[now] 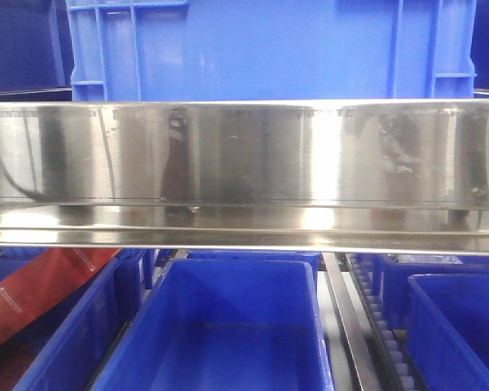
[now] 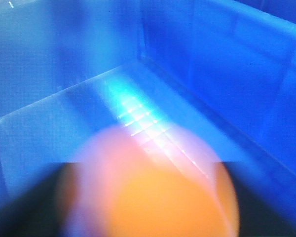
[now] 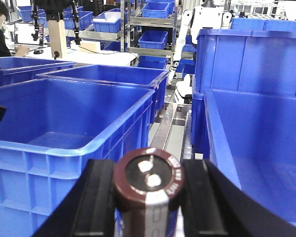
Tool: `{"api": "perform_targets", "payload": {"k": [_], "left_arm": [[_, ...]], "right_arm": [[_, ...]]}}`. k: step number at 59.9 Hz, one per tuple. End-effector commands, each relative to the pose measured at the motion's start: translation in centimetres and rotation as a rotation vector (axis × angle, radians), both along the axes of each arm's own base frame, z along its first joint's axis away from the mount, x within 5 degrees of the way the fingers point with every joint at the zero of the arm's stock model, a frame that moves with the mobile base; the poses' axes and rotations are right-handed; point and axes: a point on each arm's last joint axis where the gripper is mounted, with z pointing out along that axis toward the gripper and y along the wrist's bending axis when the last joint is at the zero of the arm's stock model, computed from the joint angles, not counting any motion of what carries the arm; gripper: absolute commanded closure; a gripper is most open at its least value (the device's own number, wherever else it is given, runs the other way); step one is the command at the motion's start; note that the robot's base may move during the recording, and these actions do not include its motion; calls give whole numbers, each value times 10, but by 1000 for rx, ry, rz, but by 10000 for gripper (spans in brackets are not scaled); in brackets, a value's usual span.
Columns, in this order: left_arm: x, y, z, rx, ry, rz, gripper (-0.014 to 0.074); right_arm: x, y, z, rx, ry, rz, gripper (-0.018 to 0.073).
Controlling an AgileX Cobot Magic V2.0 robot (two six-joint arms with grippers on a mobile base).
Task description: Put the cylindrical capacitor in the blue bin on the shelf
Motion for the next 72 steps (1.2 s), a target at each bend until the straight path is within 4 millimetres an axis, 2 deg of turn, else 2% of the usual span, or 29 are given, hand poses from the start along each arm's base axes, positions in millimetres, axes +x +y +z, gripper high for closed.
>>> {"api": "perform_targets", "payload": {"k": [1, 9, 15, 26, 35, 49, 64, 72], "left_arm": [[-5, 1, 10, -17, -24, -6, 2], [-16, 9, 24, -26, -38, -10, 145], [-31, 20, 44, -44, -64, -13, 271], [-70, 50, 77, -42, -74, -18, 550], [-105, 78, 90, -32, -96, -3, 705], [-171, 131, 86, -104, -169, 83, 708], [-235, 189, 51, -151, -189, 213, 708], [-261, 207, 33, -172, -215, 218, 708]], "right_arm": [[-2, -1, 5, 3, -43, -4, 682], [-2, -1, 5, 3, -43, -4, 682], [-2, -1, 5, 3, -43, -4, 682], [-3, 0, 2, -2, -9, 1, 682], [-3, 0, 0, -8, 20, 4, 682], [-3, 0, -1, -8, 24, 5, 682], [0, 0, 1, -7, 18, 3, 682], [12, 2, 19, -7, 15, 6, 682]]}}
